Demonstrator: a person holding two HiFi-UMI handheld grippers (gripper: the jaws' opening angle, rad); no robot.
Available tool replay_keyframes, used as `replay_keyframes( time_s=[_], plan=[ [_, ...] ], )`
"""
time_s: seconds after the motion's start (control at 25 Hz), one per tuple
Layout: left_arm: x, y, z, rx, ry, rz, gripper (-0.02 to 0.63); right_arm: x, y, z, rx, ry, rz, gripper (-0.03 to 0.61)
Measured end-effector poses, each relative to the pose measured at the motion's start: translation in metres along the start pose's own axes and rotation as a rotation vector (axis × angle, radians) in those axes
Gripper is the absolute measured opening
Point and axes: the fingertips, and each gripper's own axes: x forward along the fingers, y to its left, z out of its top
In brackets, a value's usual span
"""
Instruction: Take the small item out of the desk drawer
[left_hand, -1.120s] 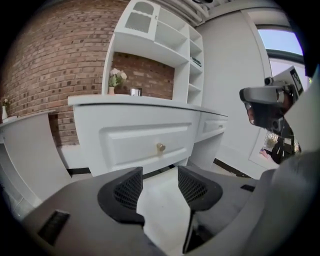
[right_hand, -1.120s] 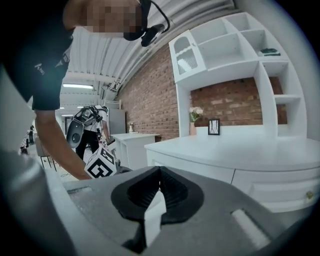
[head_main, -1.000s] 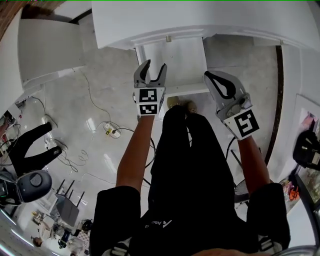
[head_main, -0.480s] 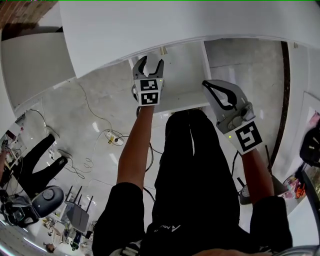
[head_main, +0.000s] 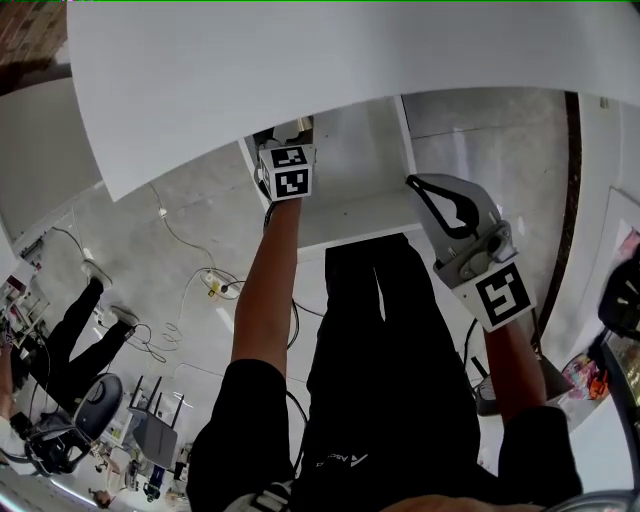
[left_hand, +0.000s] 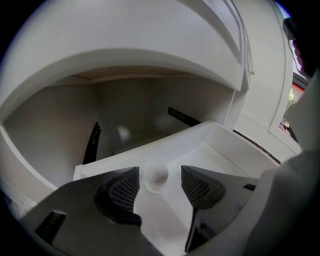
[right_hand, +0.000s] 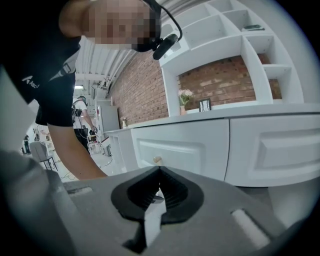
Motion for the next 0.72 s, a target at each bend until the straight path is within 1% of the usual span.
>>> replay_keyframes(
  time_s=[0.2,0.44,0.48,0.56,0.72],
  plan=[
    [0.02,0.004,-0.014,-0.013,0.03,0.027,0.256,-0.003,-0.006,-0.011,0.007,0.012,0.008,0.002],
    [0.032,0.014,-0.019,-0.034,0.025,0.065,0.253,-0.006,-0.011,-0.026,0.025,0.031,0.005,0.002],
    [0.033,0.016,-0.02,-0.033,0.022,0.07,0.245,-0.005,-0.01,-0.029,0.028,0.035,0.005,0.002],
    [0.033,0.017,-0.023,-0.03,0.021,0.067,0.195,-0.005,-0.009,-0.032,0.033,0.038,0.007,0.002],
    [0.034,0.012,-0.025,-0.023,0.031,0.05,0.178,-0.007,-0.011,-0.035,0.038,0.041,0.008,0.002]
  ],
)
